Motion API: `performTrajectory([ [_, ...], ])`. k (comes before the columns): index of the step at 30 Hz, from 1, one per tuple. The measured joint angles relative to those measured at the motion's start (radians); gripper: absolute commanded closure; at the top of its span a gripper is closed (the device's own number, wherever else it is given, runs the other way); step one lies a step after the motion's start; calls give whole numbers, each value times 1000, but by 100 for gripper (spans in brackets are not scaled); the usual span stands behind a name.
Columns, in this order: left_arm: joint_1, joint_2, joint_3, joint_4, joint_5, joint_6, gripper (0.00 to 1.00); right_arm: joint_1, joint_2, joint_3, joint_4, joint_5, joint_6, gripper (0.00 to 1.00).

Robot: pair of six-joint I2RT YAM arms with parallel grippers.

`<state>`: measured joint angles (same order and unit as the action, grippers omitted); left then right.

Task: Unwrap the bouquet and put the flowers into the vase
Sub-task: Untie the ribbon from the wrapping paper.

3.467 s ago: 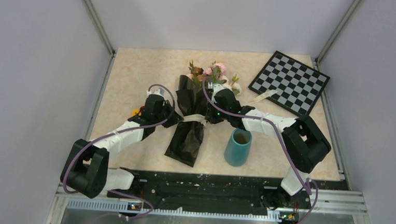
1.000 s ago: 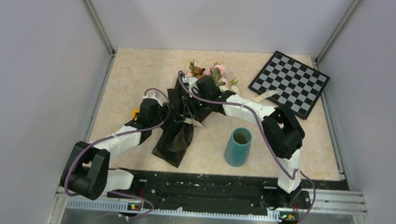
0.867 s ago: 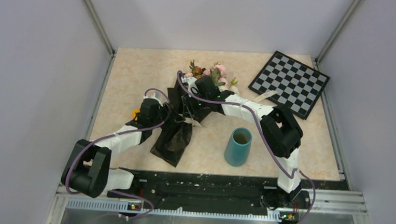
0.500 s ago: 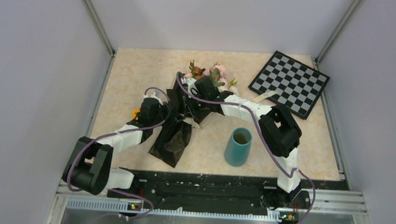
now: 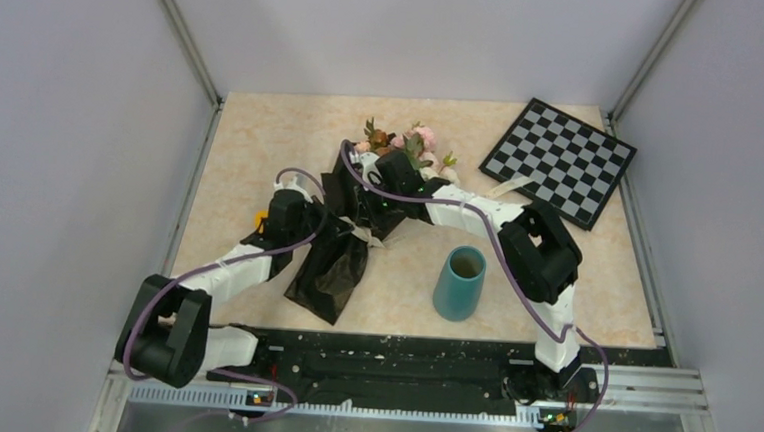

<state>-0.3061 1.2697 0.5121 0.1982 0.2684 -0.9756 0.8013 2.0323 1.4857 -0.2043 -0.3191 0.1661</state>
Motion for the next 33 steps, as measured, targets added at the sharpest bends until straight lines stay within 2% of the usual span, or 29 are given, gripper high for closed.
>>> performTrajectory([
  [2,2,-26,-1,-19,-2,7,100,2,0,-3,6,-9,6,100],
  [10,51,-123,-15,-122,-31,50,100,10,-27,-85,45,15,29,100],
  [18,116,-130,-10,-187,8,105,100,8,-127,-179,85,105,49,100],
  [24,150,-130,4,-222,67,170,100,-1,-154,-190,106,109,65,100],
  [25,156,-130,5,-226,85,190,100,-3,-155,-190,107,101,66,99],
  [33,164,-166,1,-233,207,327,100,-8,-180,-190,108,-79,66,64],
])
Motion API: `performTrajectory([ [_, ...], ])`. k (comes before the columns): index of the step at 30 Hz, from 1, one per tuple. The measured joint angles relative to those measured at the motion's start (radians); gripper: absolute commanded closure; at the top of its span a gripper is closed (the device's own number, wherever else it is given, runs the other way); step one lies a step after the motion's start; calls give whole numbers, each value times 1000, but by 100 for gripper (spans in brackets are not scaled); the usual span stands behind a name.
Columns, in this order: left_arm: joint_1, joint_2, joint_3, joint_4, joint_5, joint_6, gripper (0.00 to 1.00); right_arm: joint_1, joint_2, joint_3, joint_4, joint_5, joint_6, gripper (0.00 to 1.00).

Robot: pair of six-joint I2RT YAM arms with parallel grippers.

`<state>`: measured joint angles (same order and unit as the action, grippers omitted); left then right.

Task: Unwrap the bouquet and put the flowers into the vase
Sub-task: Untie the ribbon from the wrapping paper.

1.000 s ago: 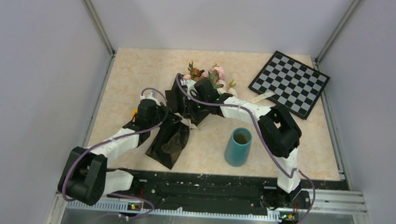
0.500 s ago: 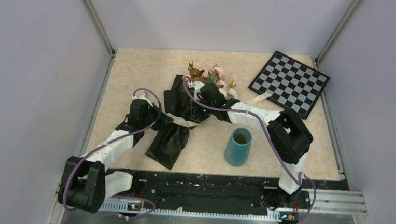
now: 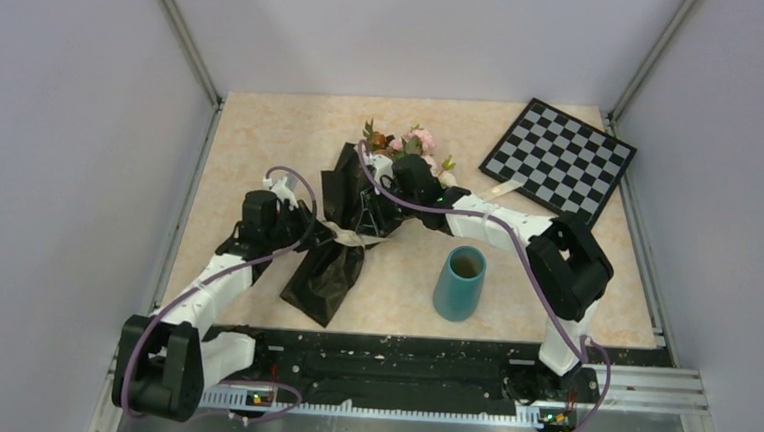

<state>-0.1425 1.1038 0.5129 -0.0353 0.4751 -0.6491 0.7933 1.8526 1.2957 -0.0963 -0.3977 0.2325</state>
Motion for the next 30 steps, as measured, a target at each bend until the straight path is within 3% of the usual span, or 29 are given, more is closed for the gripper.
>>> performTrajectory([
  [3,0,-39,-18,27,28,30,100,0,-1,0,5,-79,1,58],
  [10,0,-92,-48,71,63,62,100,-2,-1,14,5,-182,4,53],
  [19,0,-93,-51,89,90,81,100,-21,31,34,30,-215,13,61],
  [30,0,-93,-53,96,113,95,100,-24,79,58,29,-224,10,62],
])
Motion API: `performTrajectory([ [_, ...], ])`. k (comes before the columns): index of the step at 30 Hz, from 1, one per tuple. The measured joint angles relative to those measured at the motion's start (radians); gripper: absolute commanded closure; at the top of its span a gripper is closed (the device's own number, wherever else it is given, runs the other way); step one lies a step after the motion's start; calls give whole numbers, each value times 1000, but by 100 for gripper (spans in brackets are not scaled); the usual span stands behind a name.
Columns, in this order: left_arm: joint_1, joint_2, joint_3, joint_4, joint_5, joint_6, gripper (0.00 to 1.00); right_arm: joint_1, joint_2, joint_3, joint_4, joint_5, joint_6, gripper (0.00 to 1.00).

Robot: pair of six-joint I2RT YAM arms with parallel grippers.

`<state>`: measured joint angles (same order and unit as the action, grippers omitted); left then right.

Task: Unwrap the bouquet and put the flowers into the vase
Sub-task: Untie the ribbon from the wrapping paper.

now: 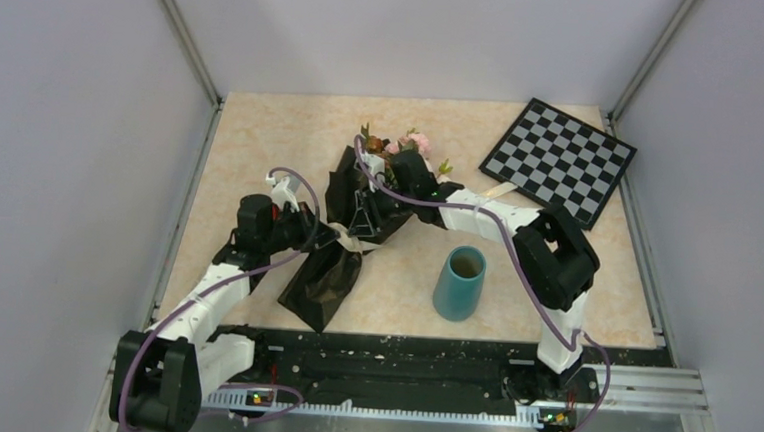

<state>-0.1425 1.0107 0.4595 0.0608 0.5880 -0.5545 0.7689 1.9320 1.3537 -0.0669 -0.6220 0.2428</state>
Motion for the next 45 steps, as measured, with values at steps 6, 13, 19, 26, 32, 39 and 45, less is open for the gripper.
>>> performTrajectory([
  [6,0,0,0,0,4,4,100,-2,26,29,1,-8,-8,63],
  [13,0,0,0,0,8,4,100,-15,37,29,-1,-22,-15,62],
  [19,0,0,-2,0,11,5,100,-15,43,30,-1,-61,-34,62],
  [26,0,0,-4,9,20,5,100,-15,47,33,-1,-106,-53,60],
  [32,0,3,-6,21,24,4,100,-14,69,45,0,-122,-60,60],
  [39,0,13,-13,35,26,3,100,-7,96,62,1,-133,-61,71],
  [45,1,13,-16,45,26,3,99,6,97,63,0,-135,-68,100],
])
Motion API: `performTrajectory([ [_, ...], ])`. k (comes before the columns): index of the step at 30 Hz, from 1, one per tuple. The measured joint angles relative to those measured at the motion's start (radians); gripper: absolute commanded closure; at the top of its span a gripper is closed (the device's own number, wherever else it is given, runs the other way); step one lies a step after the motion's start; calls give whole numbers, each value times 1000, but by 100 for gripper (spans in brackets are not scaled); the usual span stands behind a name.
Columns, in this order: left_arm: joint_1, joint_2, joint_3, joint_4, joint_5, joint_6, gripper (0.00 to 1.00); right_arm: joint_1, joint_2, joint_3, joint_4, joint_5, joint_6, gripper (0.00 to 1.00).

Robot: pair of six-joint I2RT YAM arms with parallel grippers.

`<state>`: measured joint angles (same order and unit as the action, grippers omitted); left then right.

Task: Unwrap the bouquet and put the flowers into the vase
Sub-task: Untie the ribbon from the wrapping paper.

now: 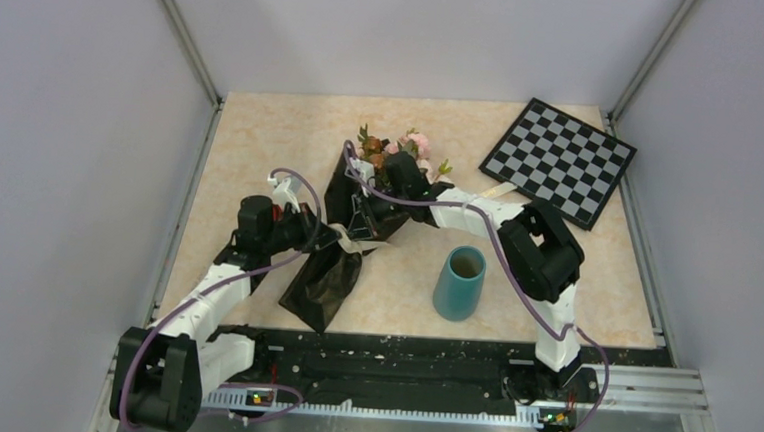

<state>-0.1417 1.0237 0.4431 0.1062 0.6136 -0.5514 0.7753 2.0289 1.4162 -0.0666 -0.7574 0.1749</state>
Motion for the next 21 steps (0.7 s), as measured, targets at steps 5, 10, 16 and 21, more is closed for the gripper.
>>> performTrajectory([
  [5,0,0,-2,-1,-5,0,75,3,-1,-10,23,31,4,100],
  [10,0,0,-2,-5,-9,5,62,3,-35,-69,60,89,23,100],
  [16,0,2,-4,-9,-9,4,49,3,-69,-80,97,135,47,100],
  [21,-6,2,-32,9,-10,-14,48,3,-72,-80,106,146,58,100],
])
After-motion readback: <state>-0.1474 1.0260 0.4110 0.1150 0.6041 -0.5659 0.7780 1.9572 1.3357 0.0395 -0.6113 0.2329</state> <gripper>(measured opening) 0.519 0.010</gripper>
